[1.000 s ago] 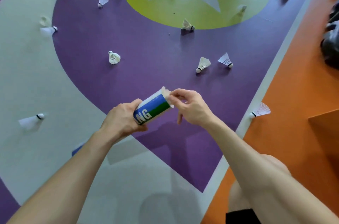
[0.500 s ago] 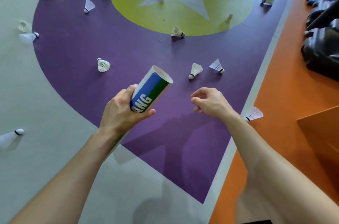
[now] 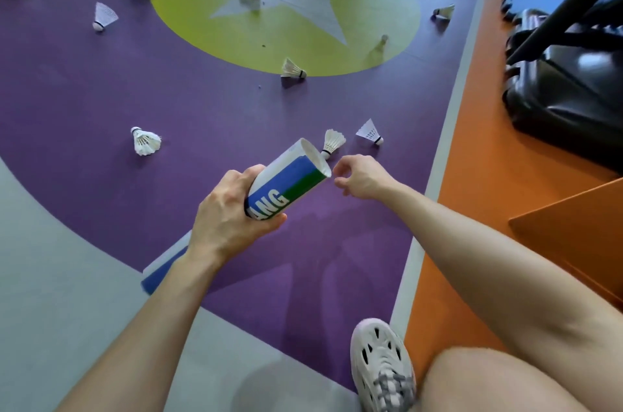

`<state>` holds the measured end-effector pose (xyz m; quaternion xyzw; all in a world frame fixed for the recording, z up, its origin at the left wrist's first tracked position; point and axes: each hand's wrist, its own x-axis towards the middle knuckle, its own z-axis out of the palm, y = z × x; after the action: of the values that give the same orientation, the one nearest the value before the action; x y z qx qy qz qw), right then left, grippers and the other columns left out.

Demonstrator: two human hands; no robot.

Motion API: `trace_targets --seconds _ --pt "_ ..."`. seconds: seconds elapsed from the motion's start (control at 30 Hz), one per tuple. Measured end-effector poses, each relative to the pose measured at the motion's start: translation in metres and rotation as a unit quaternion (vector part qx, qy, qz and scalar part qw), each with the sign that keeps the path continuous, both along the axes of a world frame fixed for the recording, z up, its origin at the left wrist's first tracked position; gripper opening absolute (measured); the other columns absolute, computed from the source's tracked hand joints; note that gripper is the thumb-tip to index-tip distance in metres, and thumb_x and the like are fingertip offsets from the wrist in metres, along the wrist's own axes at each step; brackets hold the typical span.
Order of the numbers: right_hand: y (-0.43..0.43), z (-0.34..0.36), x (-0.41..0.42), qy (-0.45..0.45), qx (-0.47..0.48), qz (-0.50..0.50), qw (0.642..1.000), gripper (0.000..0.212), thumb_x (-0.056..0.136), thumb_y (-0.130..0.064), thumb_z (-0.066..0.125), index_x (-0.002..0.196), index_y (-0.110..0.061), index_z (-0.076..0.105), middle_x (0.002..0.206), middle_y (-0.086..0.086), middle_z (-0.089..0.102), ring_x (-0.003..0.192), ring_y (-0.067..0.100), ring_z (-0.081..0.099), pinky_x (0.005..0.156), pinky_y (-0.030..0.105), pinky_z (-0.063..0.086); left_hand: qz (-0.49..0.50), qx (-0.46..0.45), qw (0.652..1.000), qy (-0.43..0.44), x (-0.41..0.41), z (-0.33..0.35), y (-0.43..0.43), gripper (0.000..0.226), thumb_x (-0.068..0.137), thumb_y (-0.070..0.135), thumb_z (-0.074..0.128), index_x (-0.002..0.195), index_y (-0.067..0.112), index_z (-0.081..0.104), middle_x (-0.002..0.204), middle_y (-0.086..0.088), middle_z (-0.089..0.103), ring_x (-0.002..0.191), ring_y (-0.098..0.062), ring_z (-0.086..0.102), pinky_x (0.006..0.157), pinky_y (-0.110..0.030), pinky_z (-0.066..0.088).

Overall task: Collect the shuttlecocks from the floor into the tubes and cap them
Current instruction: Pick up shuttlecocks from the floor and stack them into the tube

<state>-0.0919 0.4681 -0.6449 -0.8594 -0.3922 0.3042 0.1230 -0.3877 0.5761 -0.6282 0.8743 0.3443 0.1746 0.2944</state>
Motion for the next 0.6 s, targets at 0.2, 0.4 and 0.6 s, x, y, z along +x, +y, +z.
trace_targets --seconds 0.2,0.4,0.6 --pt "0.072 -0.065 0.063 -0.063 0.087 -0.077 0.991 0.051 0.086 -0.037 0.074 0.133 -0.021 0.063 0.134 0.003 0.065 0.122 0.026 0.063 0.105 0.040 0.050 0.035 0.008 0.999 0.013 -0.013 -0.029 0.016 0.085 0.070 0.053 0.099 0.143 0.042 0.056 0.109 0.014 0.067 0.093 -0.016 0.067 0.079 -0.044 0.060" --pt "0.121 -0.118 0.101 -0.029 0.053 -0.160 0.985 0.055 0.089 -0.040 0.069 0.137 -0.014 0.061 0.136 0.014 0.067 0.128 0.032 0.063 0.103 0.038 0.049 0.085 0.014 0.993 0.075 -0.037 -0.012 0.024 0.084 0.069 0.053 0.099 0.141 0.043 0.058 0.099 0.021 0.064 0.091 -0.015 0.063 0.076 -0.037 0.051" --pt "0.138 -0.090 0.034 0.015 0.139 -0.127 0.982 0.011 0.080 -0.034 0.072 0.082 -0.023 0.072 0.083 0.001 0.073 0.082 0.026 0.071 0.064 0.032 0.046 0.150 -0.045 0.986 0.052 -0.066 -0.002 0.029 0.084 0.070 0.056 0.099 0.141 0.045 0.057 0.102 0.012 0.072 0.091 -0.015 0.069 0.081 -0.042 0.059"
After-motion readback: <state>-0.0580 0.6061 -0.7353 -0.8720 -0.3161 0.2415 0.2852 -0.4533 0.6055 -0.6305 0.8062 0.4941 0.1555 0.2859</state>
